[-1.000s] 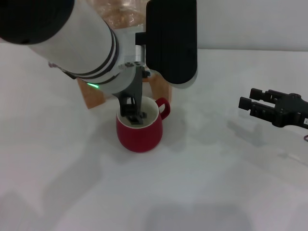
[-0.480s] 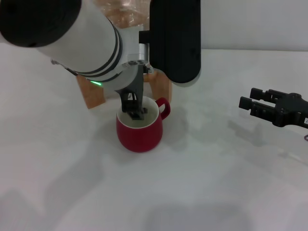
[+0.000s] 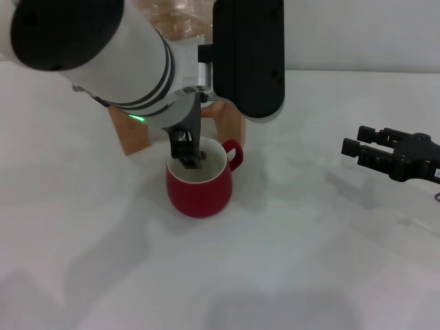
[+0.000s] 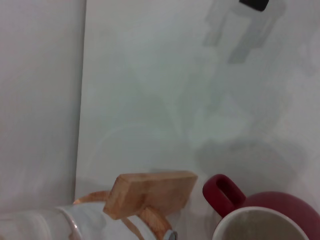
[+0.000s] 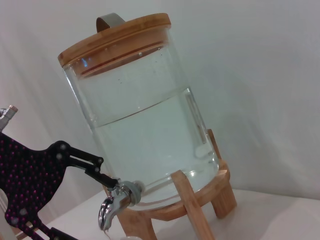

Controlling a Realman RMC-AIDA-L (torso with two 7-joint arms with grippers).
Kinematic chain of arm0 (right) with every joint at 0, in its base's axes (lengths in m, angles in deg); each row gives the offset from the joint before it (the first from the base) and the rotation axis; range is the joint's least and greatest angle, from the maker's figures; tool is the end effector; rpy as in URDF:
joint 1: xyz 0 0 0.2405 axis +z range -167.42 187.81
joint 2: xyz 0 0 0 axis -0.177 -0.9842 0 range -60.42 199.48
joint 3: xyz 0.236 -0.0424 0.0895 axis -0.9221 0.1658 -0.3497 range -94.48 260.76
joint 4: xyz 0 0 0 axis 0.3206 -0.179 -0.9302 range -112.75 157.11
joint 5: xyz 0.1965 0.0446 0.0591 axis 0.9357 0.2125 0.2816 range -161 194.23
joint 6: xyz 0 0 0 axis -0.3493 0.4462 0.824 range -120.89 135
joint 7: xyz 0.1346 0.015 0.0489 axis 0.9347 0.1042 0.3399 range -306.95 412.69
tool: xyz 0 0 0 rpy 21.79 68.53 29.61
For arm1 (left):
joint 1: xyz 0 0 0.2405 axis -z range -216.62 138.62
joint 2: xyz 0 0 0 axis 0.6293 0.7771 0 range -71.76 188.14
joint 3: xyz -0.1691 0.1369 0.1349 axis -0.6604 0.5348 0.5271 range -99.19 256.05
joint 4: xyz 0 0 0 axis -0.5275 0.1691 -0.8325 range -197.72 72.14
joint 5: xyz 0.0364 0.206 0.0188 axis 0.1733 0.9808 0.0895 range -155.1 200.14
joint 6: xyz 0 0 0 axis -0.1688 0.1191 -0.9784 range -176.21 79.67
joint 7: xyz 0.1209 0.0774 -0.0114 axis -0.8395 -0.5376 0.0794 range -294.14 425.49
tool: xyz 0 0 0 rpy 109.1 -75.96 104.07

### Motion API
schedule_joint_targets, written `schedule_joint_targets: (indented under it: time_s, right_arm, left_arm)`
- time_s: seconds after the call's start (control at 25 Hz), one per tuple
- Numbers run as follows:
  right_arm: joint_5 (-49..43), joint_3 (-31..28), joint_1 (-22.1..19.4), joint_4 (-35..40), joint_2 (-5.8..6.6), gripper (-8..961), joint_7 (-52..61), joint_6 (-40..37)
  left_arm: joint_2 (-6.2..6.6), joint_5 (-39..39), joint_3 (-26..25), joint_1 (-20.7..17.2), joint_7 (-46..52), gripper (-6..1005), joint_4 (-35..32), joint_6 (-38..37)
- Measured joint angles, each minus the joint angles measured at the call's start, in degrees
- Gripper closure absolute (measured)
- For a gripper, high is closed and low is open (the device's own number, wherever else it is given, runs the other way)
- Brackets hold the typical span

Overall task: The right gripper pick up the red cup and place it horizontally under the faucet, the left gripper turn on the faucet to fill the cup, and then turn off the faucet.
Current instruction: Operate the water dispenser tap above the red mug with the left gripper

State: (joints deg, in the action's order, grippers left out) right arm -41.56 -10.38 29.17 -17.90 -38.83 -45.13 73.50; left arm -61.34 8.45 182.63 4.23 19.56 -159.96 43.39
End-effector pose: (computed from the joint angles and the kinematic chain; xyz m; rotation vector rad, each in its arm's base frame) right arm 0.2686 0.3376 0.0164 -2.4290 0.8107 0.9018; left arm -0.0608 0.3403 -0.0182 -2.5038 0.3426 0.8374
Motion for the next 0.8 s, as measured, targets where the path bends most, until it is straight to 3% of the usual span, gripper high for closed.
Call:
schedule_joint_targets:
  time_s: [0.8]
  right_arm:
    - [0.0, 0.0, -0.1, 0.0, 0.26, 395, 0.0, 0.0]
  left_arm:
    - [0.01, 1.7, 1.6, 0.2, 0.9, 111, 0.1, -1.6]
